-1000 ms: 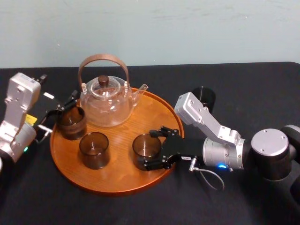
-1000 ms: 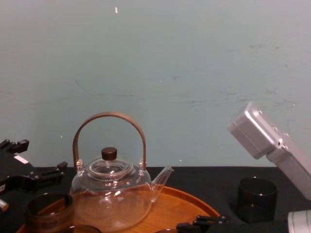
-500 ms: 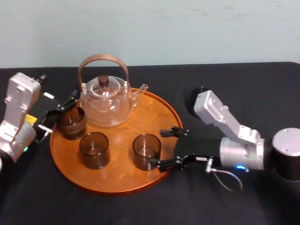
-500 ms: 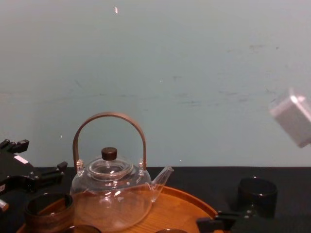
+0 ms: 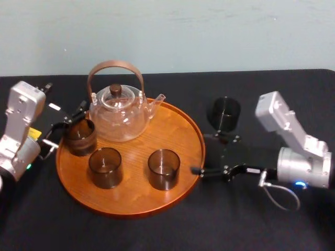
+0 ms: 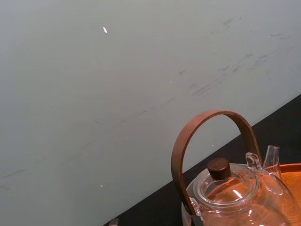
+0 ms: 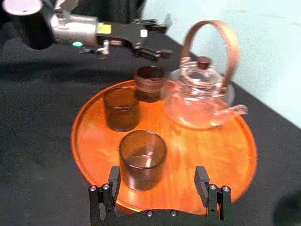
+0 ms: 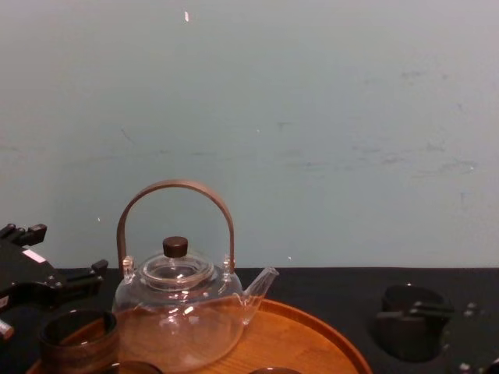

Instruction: Pick up the glass from the table and place it on the tray.

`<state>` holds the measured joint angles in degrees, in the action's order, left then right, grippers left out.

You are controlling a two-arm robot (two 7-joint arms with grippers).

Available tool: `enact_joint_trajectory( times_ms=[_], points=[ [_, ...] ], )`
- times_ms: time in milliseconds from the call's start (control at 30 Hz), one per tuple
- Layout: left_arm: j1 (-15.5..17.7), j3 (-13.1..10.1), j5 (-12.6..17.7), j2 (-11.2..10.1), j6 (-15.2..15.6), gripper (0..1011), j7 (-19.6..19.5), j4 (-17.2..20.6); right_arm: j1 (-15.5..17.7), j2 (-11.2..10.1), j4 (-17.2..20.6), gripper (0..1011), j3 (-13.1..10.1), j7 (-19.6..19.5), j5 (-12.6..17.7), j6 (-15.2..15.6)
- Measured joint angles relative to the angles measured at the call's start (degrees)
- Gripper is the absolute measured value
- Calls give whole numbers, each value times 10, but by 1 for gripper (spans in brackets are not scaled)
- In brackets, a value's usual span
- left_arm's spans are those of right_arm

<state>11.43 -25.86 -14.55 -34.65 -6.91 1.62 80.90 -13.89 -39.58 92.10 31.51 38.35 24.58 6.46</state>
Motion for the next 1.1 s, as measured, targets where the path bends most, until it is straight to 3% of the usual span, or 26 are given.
enact_joint_trajectory(
  times_ms=[300, 567, 833, 1100],
  points=[
    [0, 0, 0, 0, 0, 1001, 0, 0, 28, -8, 10, 1003, -41, -50, 16, 2],
    [0, 0, 0, 0, 0, 1001, 0, 0, 47, 6, 8, 1002, -86, -119, 19, 30],
    [0, 0, 0, 0, 0, 1001, 0, 0, 47, 25, -5, 1002, -112, -164, 12, 66],
    [0, 0, 0, 0, 0, 1001, 0, 0, 36, 41, -26, 1002, -120, -185, -2, 101]
  ],
)
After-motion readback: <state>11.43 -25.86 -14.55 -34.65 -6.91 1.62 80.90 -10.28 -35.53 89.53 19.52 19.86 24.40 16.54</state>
